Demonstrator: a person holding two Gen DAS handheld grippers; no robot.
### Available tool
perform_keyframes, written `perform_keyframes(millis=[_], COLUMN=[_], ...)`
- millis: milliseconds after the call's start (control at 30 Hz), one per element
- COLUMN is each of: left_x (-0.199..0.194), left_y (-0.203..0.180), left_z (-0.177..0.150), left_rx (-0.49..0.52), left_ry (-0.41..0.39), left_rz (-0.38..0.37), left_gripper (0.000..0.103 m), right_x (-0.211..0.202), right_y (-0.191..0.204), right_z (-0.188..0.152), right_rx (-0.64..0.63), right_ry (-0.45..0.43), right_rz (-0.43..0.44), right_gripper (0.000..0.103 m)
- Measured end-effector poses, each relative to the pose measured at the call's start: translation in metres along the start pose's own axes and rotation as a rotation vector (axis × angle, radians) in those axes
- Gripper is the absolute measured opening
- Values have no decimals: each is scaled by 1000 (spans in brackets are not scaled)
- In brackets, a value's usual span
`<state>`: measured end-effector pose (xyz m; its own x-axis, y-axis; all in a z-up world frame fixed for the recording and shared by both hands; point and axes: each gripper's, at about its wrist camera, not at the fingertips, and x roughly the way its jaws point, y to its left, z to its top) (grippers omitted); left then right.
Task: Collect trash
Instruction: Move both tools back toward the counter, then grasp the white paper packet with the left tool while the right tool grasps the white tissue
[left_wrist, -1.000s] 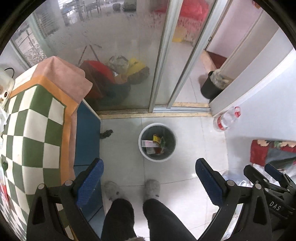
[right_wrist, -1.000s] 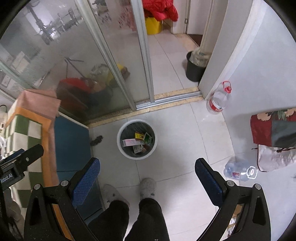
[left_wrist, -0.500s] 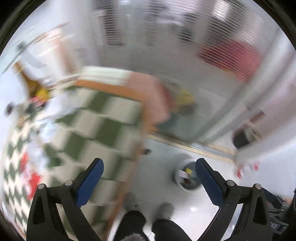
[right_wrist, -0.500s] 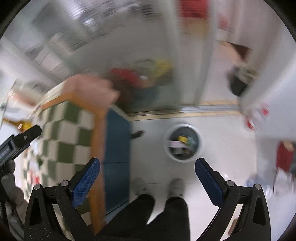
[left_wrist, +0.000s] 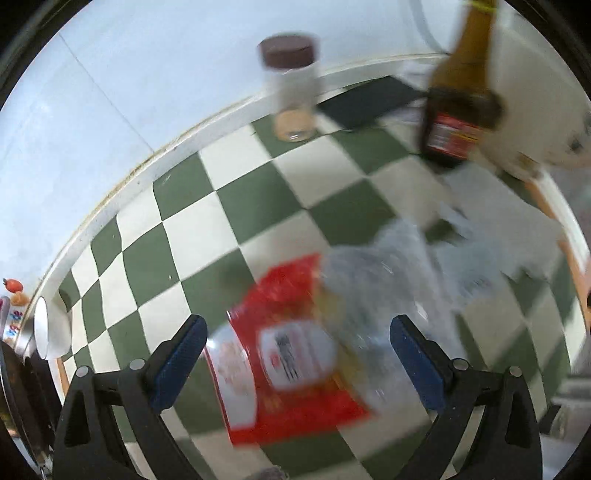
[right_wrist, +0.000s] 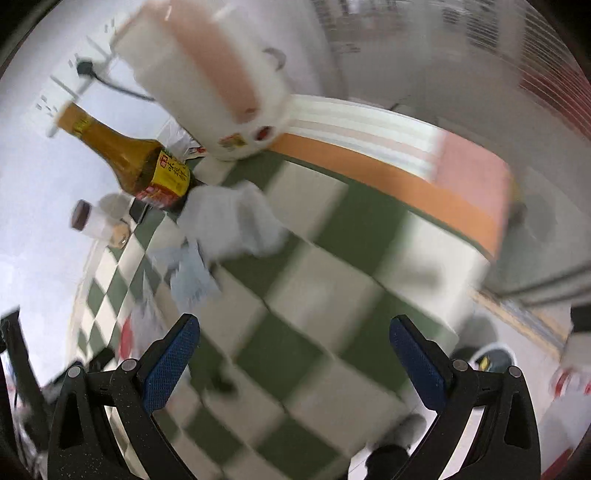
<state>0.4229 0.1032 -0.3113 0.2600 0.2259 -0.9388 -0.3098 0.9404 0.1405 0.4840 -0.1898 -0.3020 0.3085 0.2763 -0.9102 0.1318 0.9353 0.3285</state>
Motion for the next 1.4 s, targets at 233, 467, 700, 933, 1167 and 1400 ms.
perform_keyframes(millis=[233,467,700,933,1167,1400], left_x=[50,36,40,48,36,17], left_y=[-8,-58,-133,-195,-226,-220], left_z=[37,42,33,13,-12,-26], left_rx=[-11,136,286,475,621,650], left_ry=[55,38,115,129,58,-2], left_rz=[-3,-140,-330,-395,-383,-348], left_gripper=[101,101,101,99,95,15], right_x=[85,99,62,62,53,46], right_y=[45,47,-35,-87,-96,-101], right_z=[59,52,43,32,27,22], right_rx=[-14,-115,89,178,196,221], right_ry=[35,-10,-56,-27,-27,-35], right_rz=[-58,-181,-138,-126,-92,-89], right_gripper=[103,5,5,5,5,5])
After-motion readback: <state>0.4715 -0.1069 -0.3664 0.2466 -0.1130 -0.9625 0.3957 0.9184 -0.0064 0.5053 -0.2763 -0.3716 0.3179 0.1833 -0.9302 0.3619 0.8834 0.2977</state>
